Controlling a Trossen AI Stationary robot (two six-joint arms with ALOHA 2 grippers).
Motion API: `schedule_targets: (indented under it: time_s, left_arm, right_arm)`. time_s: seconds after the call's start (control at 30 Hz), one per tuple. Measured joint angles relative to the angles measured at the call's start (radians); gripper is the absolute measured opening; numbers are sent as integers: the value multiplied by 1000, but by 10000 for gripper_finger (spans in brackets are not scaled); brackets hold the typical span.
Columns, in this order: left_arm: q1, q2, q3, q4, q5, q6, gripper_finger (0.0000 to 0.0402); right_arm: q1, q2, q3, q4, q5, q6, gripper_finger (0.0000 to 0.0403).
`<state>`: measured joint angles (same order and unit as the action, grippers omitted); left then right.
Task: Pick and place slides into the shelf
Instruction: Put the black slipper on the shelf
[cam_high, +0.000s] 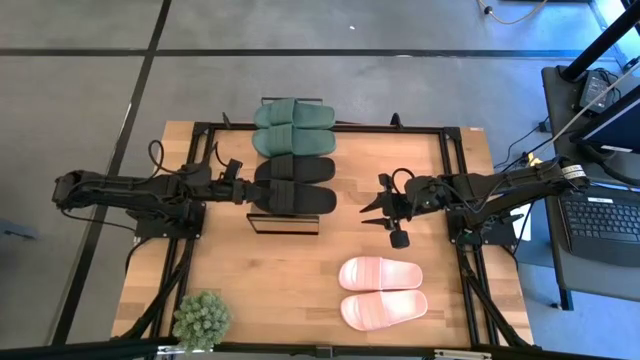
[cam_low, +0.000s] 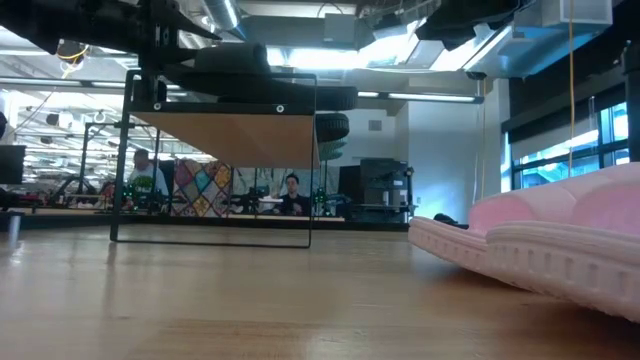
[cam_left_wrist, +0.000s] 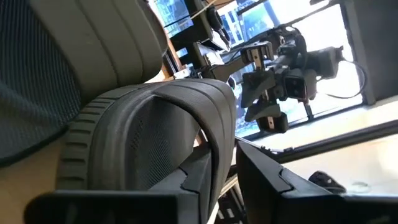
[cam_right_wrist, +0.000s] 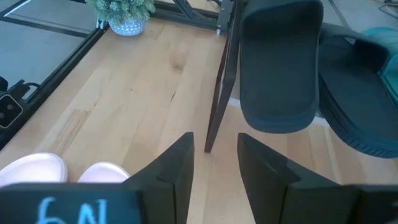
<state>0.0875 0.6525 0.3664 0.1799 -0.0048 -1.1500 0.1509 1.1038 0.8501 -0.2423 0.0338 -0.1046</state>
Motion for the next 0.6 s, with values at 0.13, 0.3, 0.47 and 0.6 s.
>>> schedule_targets:
  time_s: [0.13, 0.3, 0.47, 0.6]
  left_arm:
    - [0, 0, 0, -2, 24, 8, 95]
    - [0, 0, 0, -5, 43, 1, 134]
    - [0, -15, 0, -8, 40, -25, 163]
    - [0, -39, 0, -12, 50, -44, 170]
  right_arm:
    - [0, 0, 0, -17, 0, 26, 125]
    - [0, 0, 0, -22, 0, 26, 125]
    - [0, 0, 0, -22, 0, 26, 125]
    - [0, 0, 0, -22, 0, 26, 125]
